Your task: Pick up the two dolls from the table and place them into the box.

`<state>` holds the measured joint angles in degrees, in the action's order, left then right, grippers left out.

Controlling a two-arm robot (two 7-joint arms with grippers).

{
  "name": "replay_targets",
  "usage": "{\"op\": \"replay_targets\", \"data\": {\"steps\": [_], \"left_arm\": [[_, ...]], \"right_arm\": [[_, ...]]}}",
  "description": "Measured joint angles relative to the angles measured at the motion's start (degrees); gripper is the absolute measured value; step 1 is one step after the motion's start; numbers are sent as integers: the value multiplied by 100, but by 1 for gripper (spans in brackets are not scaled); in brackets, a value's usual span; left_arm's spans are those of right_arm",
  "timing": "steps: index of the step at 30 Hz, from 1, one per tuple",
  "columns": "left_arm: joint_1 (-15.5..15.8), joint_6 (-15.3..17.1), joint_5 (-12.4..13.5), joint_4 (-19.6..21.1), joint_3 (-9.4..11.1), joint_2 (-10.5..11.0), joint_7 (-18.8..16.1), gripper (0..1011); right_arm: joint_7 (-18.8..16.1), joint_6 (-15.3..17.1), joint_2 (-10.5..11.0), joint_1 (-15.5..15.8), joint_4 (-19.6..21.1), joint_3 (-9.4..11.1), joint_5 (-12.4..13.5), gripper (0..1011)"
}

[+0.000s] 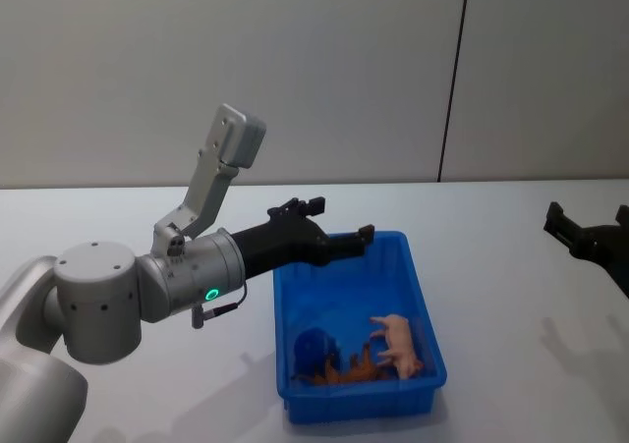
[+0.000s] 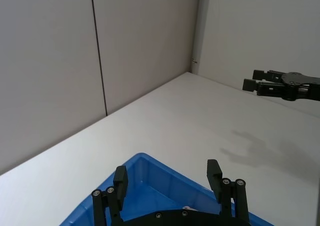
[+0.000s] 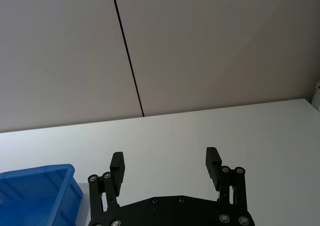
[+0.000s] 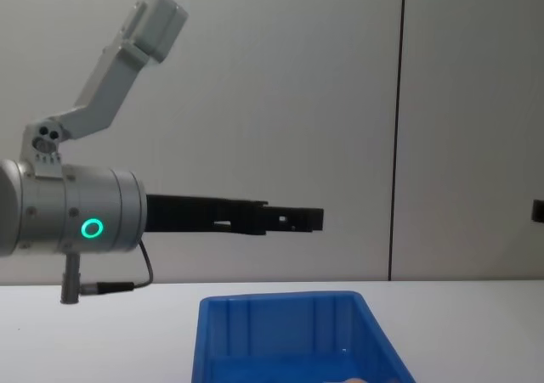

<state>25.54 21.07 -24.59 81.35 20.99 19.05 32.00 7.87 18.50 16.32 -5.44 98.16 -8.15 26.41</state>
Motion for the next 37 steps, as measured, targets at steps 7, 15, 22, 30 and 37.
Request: {"op": "replay_targets", "data": {"steps": [7, 15, 22, 30, 37], "left_arm": [[-86, -203, 35, 144, -28, 57, -339, 1001], [-235, -580, 233, 395, -67, 148, -928, 1001], [-367, -955, 489, 602, -98, 221, -1480, 1001], [-501, -1425, 904, 796, -134, 284, -2189, 1001], [-577, -1812, 1326, 901, -164, 313, -2802, 1001]], "right_arm": [[0, 0, 0, 0, 0, 0, 0, 1000], [0, 0, 0, 0, 0, 0, 0, 1000], [0, -1, 0, 0, 0, 0, 0, 1000], [0, 0, 0, 0, 0, 0, 0, 1000], [0, -1, 0, 0, 0, 0, 0, 1000]]}}
